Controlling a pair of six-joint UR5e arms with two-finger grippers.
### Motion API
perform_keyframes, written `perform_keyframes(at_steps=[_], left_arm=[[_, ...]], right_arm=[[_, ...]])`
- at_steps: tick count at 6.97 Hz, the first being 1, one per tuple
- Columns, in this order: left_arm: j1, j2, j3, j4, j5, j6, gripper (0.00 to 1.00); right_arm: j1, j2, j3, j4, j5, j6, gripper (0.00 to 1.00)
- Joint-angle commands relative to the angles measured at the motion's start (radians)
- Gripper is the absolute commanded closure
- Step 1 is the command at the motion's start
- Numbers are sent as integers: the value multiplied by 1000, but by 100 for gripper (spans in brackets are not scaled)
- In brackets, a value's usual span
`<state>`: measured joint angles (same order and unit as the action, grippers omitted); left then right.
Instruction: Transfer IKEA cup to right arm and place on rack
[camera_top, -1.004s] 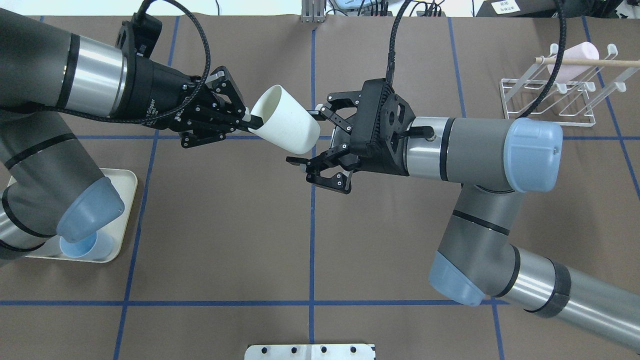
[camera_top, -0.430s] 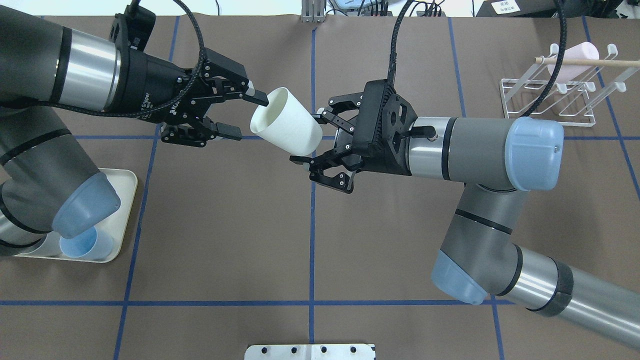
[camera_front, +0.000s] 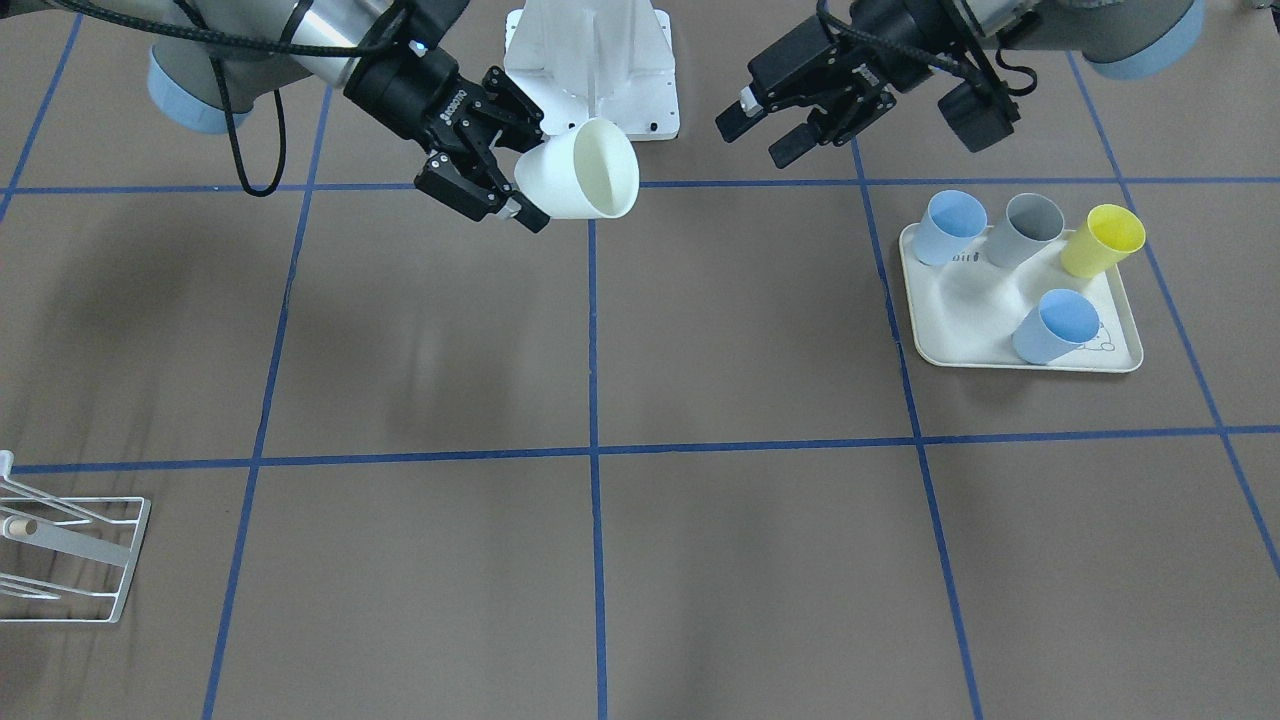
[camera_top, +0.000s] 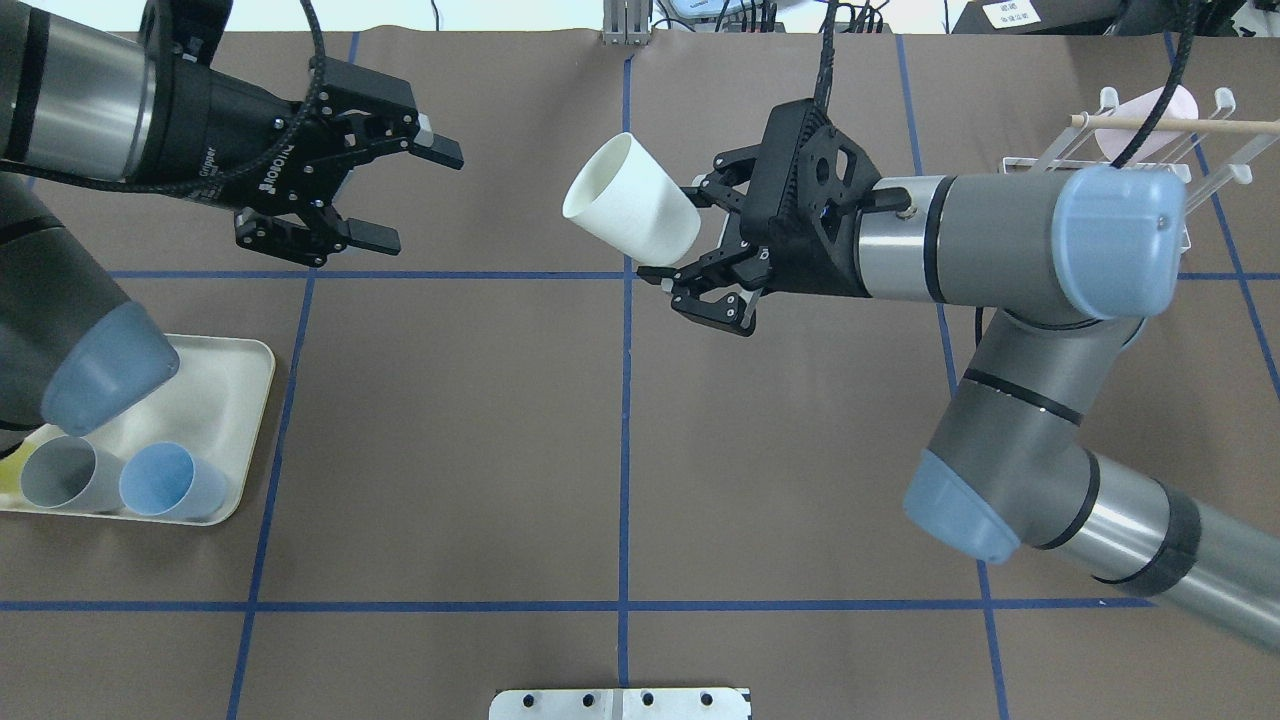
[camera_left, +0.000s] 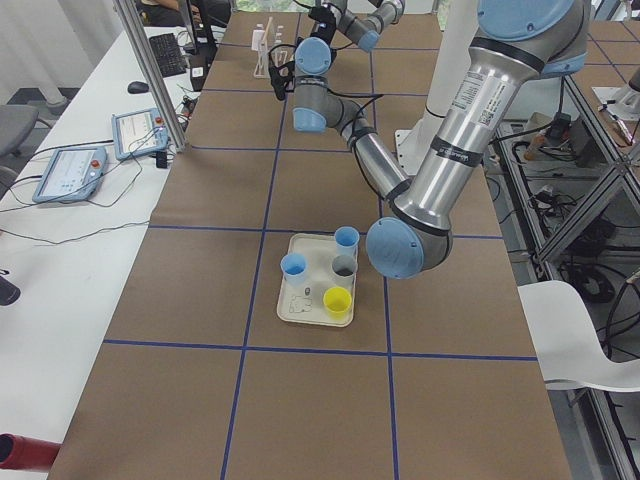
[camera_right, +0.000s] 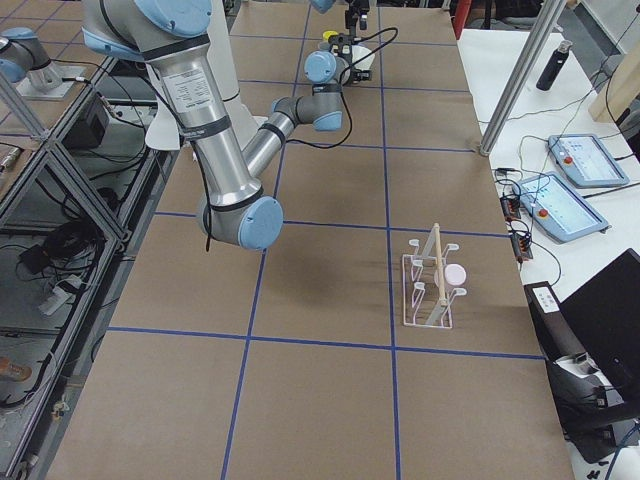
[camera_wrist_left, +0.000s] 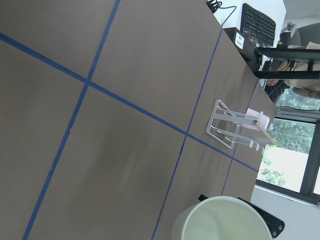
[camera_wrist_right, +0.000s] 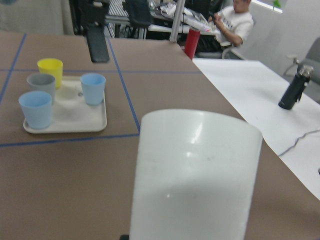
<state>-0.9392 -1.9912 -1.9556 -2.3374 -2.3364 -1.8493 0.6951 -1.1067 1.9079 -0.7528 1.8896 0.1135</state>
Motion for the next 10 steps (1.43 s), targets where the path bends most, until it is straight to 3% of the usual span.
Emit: perform_keyframes(at_steps=[1, 2, 4, 6, 8, 10], left_arm=[[-81, 160, 3, 9, -41, 289, 0], [-101, 223, 3, 50, -41, 455, 0], [-165, 351, 1, 96, -41, 749, 0], [-283, 469, 7, 180, -41, 1129, 0], [-314, 486, 6, 234, -40, 1233, 0], [-314, 497, 0, 233, -40, 1233, 0]], right_arm=[[249, 4, 28, -288, 217, -9, 81], [335, -10, 20, -295, 218, -147, 81], [464, -30, -1, -481, 172, -446, 84], [494, -79, -10, -575, -64, -844, 84], [585, -178, -41, -576, -125, -1172, 84], [633, -208, -107, -565, -278, -1507, 84]])
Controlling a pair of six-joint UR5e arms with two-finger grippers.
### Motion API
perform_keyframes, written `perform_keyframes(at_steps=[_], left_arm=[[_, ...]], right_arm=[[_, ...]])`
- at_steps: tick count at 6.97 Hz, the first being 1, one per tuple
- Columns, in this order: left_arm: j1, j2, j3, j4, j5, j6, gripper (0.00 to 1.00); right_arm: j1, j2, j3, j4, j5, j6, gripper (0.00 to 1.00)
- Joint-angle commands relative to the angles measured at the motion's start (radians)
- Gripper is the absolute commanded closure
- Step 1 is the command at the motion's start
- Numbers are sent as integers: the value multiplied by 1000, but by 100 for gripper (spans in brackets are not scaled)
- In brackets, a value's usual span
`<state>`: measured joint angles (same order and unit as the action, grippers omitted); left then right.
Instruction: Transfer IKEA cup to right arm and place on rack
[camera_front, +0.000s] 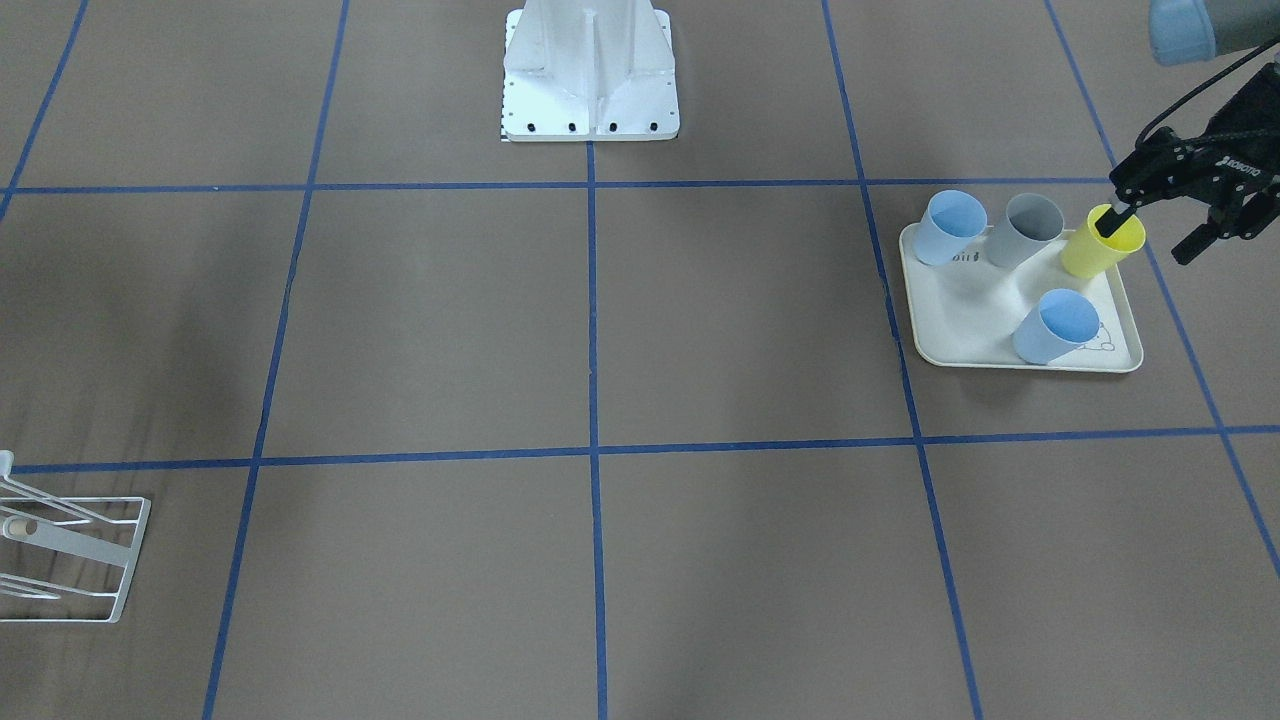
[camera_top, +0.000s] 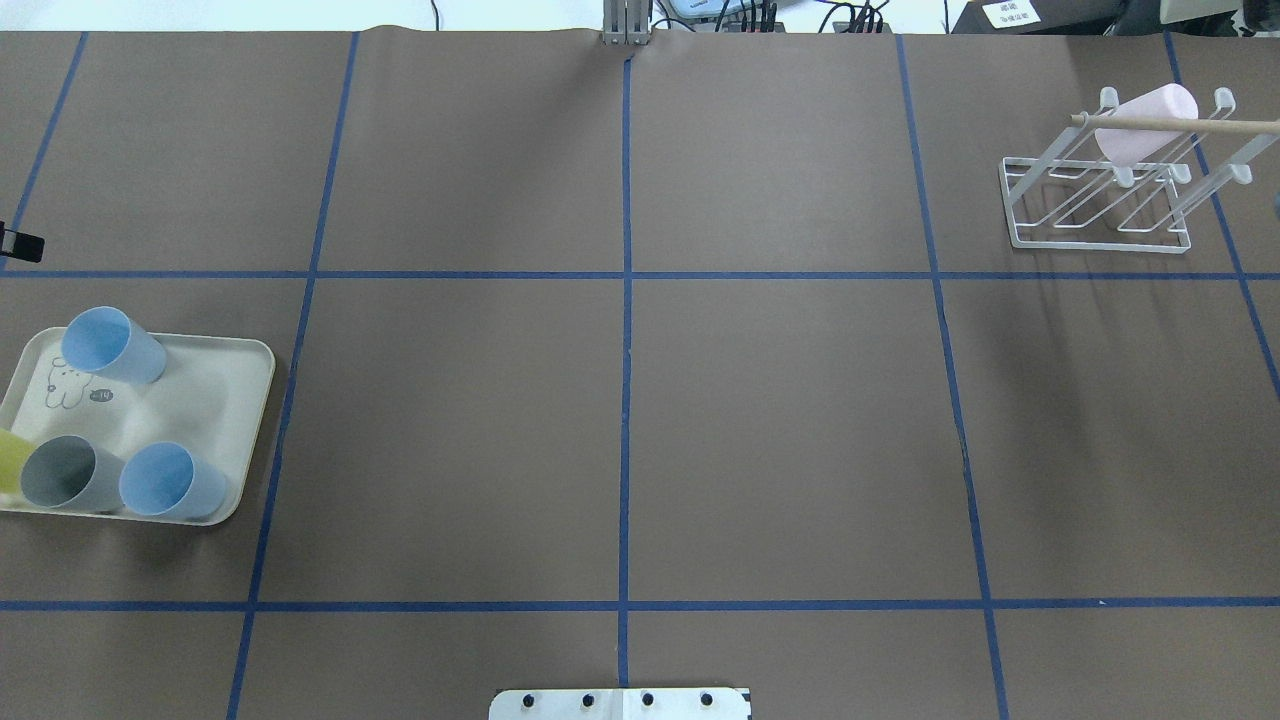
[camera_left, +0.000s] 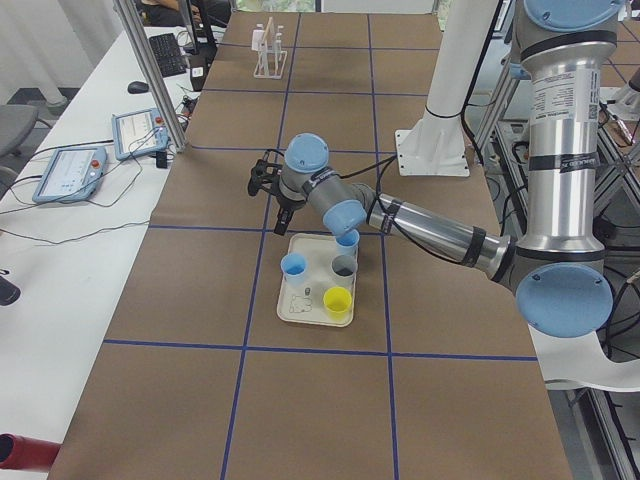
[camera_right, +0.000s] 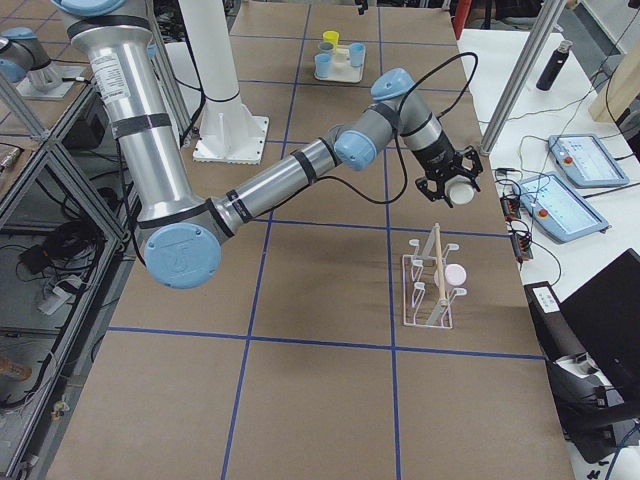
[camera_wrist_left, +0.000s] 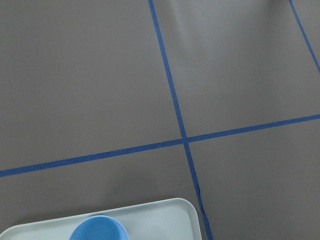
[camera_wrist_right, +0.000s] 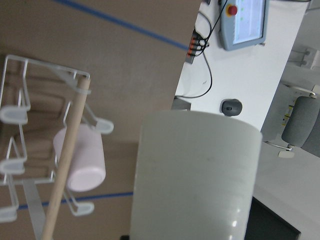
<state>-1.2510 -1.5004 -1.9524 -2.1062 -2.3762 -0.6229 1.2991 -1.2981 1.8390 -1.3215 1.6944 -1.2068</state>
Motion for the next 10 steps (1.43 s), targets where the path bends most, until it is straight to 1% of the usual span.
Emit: perform_keyframes(at_steps=[1, 2, 4, 5, 6, 8, 9, 10], left_arm=[[-2, 17, -8, 0, 0, 6, 0], [-2, 17, -9, 0, 0, 6, 0], [-2, 23, -11, -1, -1, 6, 0], [-2, 25, -16, -1, -1, 6, 0], [-2, 23, -16, -1, 0, 6, 0], [-1, 23, -14, -1, 0, 5, 0], [1, 23, -14, -1, 0, 3, 0], [2, 22, -14, -1, 0, 2, 0]], right_arm=[[31, -17, -87, 11, -117, -224, 84], [32, -9, -149, 57, -200, -299, 84], [32, -13, -364, 305, -213, -388, 84], [19, -4, -412, 345, -220, -452, 78], [17, -7, -412, 347, -237, -465, 80], [-9, -16, -414, 347, -269, -464, 89], [-27, -18, -415, 347, -274, -461, 84], [-43, -18, -426, 349, -277, -459, 82]])
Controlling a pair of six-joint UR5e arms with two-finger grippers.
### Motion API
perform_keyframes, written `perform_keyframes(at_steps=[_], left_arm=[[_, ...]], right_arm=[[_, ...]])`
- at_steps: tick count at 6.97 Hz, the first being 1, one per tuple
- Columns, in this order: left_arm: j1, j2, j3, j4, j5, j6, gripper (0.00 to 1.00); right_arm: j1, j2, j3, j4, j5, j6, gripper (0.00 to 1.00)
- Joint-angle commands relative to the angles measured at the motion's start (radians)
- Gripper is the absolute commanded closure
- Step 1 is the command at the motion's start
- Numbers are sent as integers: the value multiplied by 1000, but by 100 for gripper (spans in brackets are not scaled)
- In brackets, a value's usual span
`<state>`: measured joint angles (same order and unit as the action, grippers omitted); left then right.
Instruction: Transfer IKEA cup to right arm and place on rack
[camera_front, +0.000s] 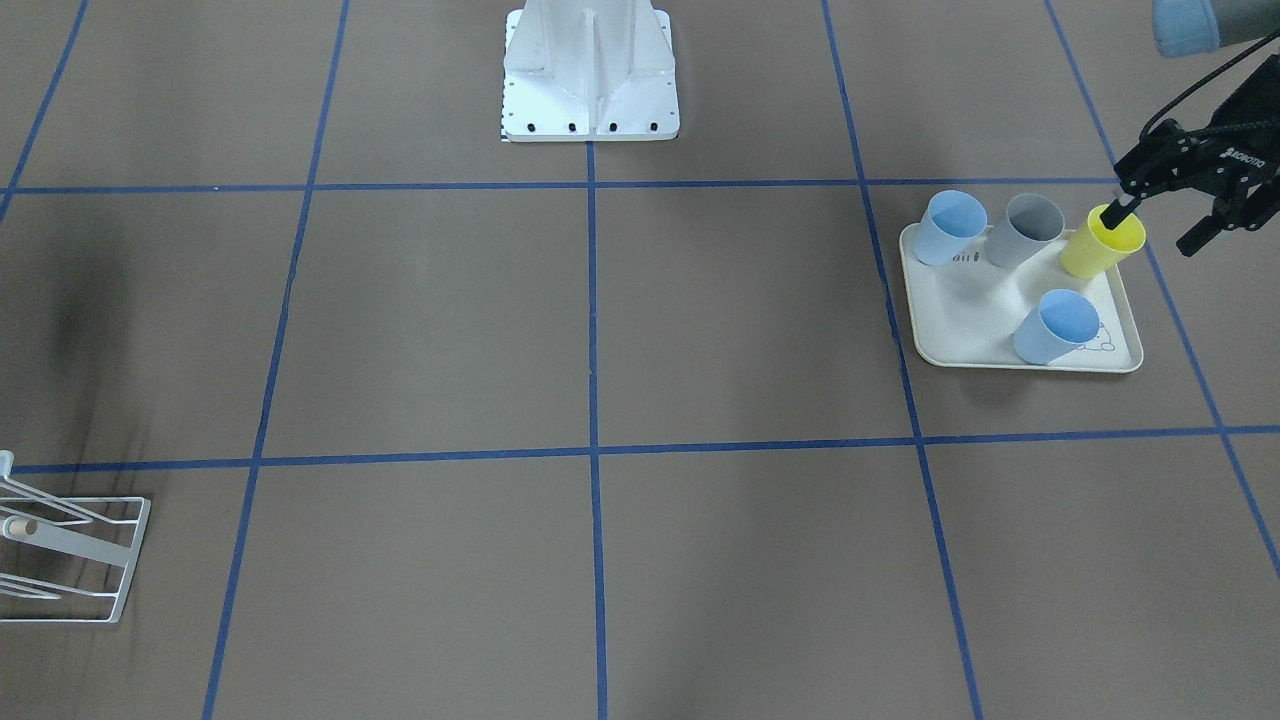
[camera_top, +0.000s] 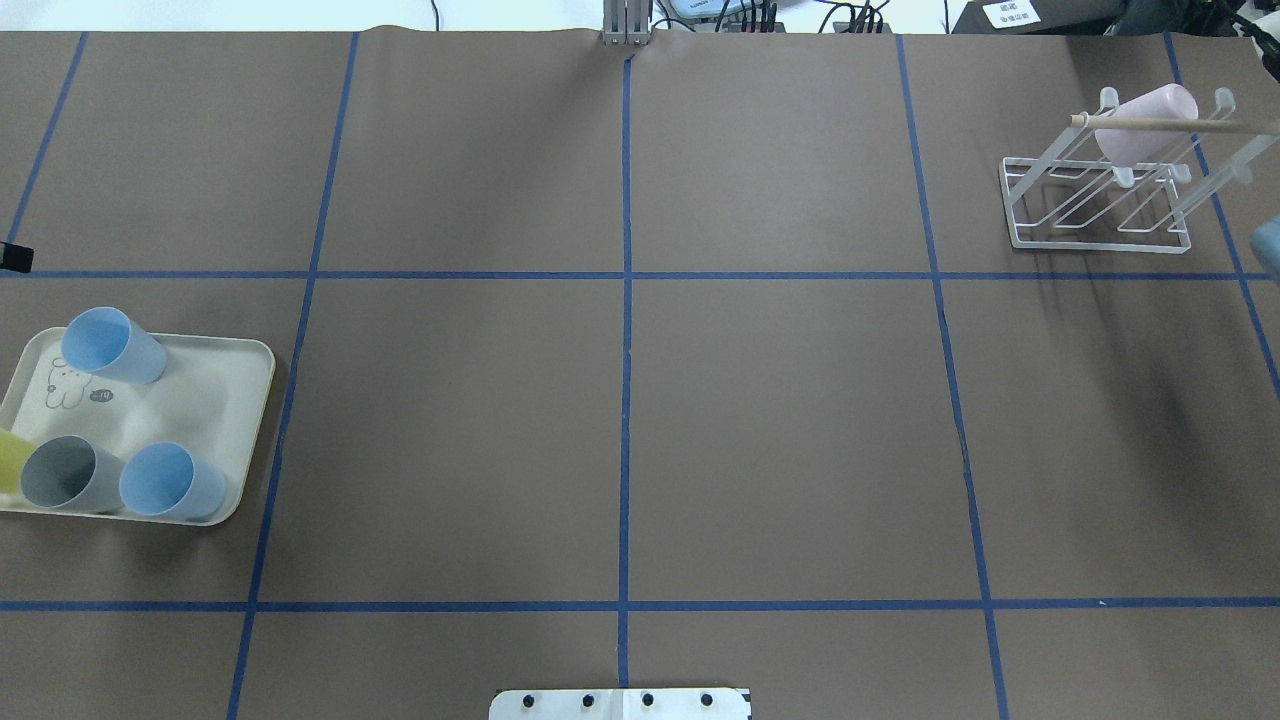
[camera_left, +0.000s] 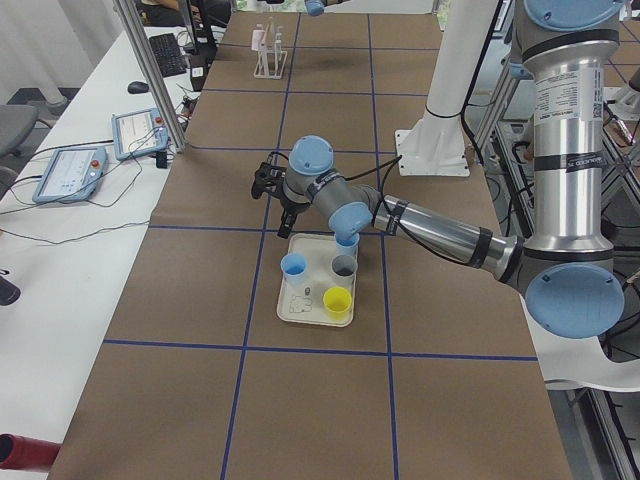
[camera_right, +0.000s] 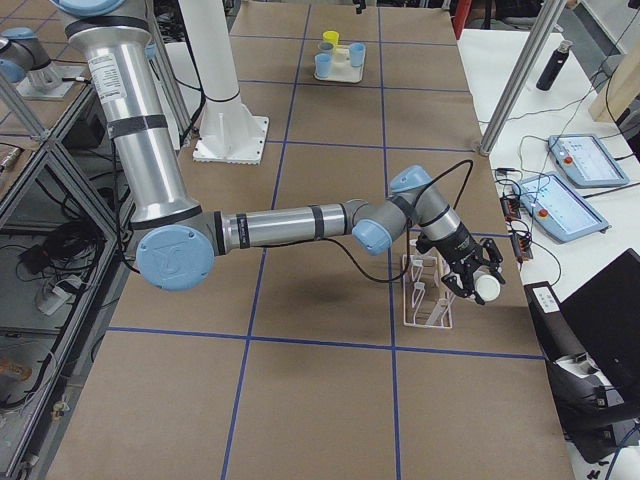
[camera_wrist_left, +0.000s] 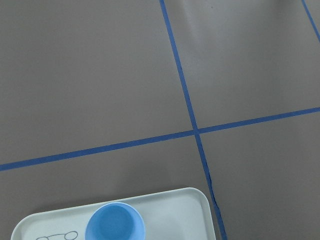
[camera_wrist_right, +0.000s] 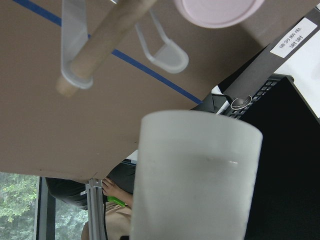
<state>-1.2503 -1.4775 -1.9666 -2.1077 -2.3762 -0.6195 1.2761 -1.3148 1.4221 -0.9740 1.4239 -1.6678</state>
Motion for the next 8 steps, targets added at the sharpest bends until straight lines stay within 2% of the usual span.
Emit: perform_keyframes(at_steps=[1, 5, 8], left_arm=[[2, -1, 0, 2, 0, -2, 0], [3, -3, 0, 2, 0, -6, 0], [3, -3, 0, 2, -1, -8, 0]], right_arm=[[-29, -1, -17, 3, -6, 2, 82], [-66, -1, -41, 1, -54, -1, 79], [-105, -3, -55, 0, -150, -10, 79]])
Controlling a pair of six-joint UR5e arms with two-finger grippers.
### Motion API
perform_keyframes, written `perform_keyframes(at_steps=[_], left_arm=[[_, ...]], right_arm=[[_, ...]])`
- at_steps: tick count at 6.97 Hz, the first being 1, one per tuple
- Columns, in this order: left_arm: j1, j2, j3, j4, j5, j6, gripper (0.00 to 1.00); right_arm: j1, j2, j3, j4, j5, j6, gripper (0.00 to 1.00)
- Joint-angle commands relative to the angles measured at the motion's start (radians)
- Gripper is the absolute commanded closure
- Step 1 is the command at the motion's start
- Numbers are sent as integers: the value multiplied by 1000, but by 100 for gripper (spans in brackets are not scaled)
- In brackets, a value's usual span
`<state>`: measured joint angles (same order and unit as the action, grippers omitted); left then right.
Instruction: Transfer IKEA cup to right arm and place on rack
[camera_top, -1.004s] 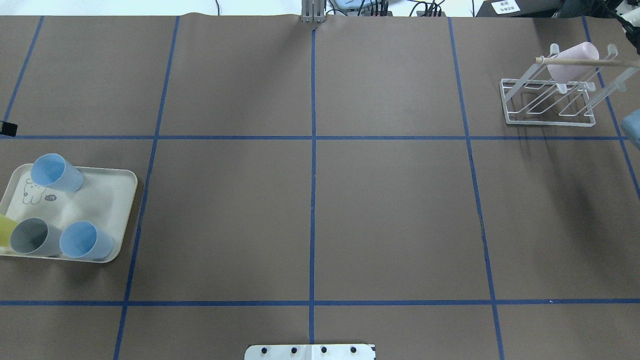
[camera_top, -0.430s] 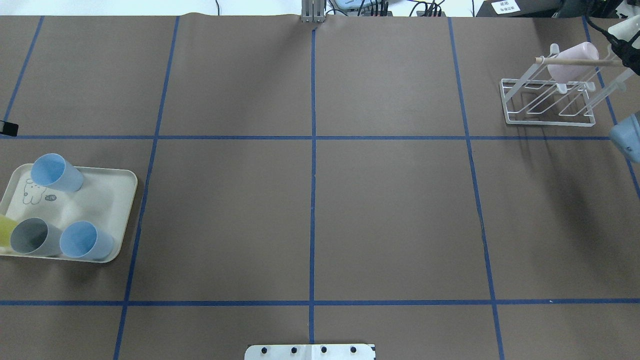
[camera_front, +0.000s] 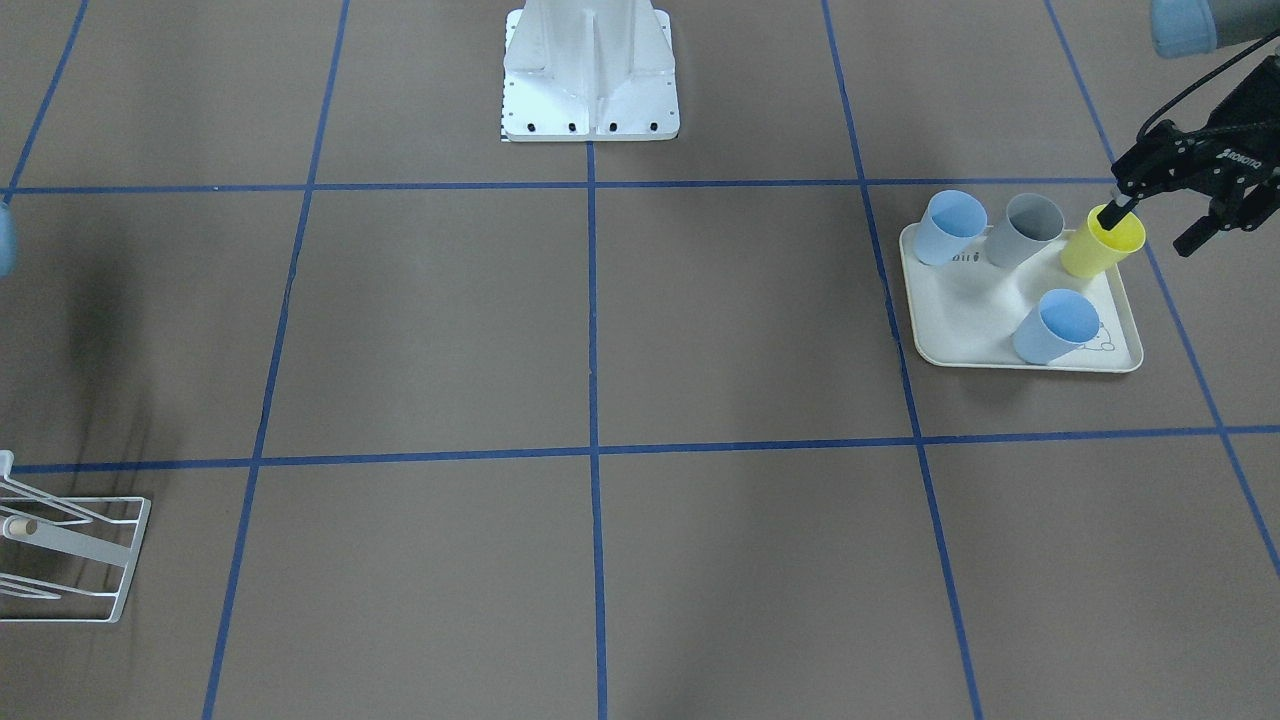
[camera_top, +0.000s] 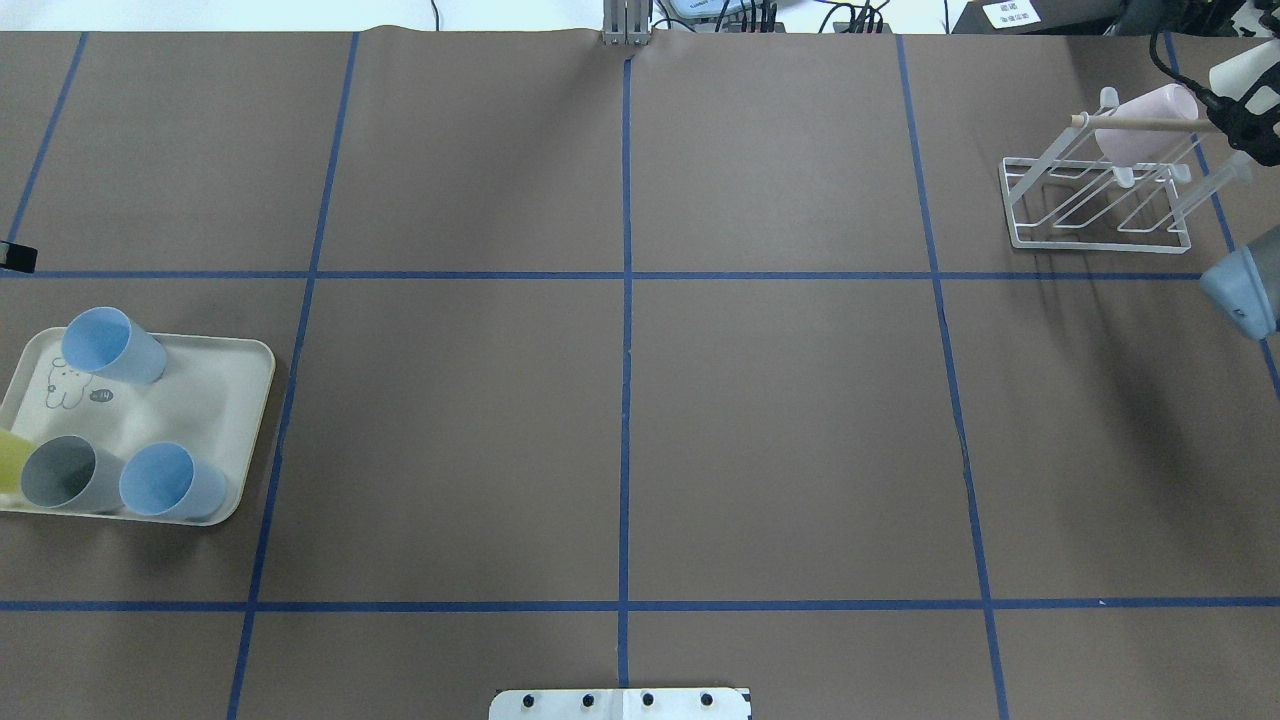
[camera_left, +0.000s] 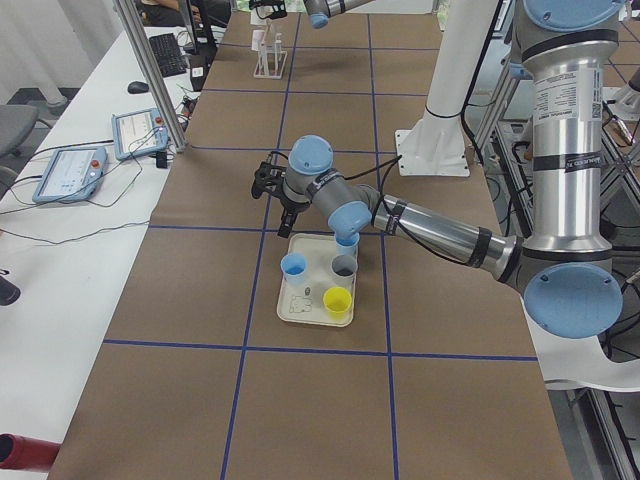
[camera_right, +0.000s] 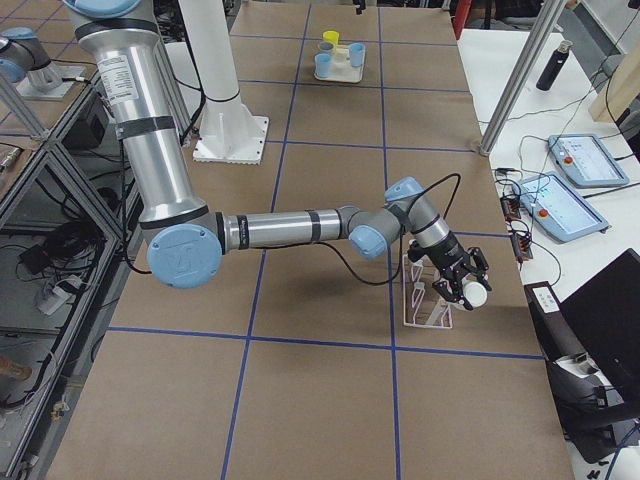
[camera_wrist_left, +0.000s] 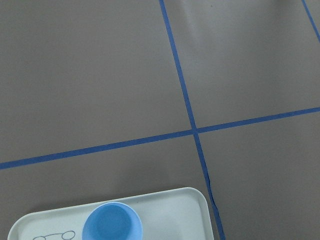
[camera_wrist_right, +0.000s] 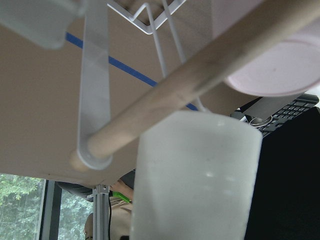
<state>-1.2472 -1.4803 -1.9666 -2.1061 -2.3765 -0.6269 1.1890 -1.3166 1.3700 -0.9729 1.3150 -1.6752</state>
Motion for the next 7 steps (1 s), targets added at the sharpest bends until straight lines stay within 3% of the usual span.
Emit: perform_keyframes(at_steps=[1, 7], left_arm=[[0, 0, 2, 0, -1, -1, 0], [0, 0, 5, 0, -3, -1, 0]], right_arm=[[-23, -1, -3, -1, -52, -17, 79], [-63, -3, -6, -3, -163, -95, 79]])
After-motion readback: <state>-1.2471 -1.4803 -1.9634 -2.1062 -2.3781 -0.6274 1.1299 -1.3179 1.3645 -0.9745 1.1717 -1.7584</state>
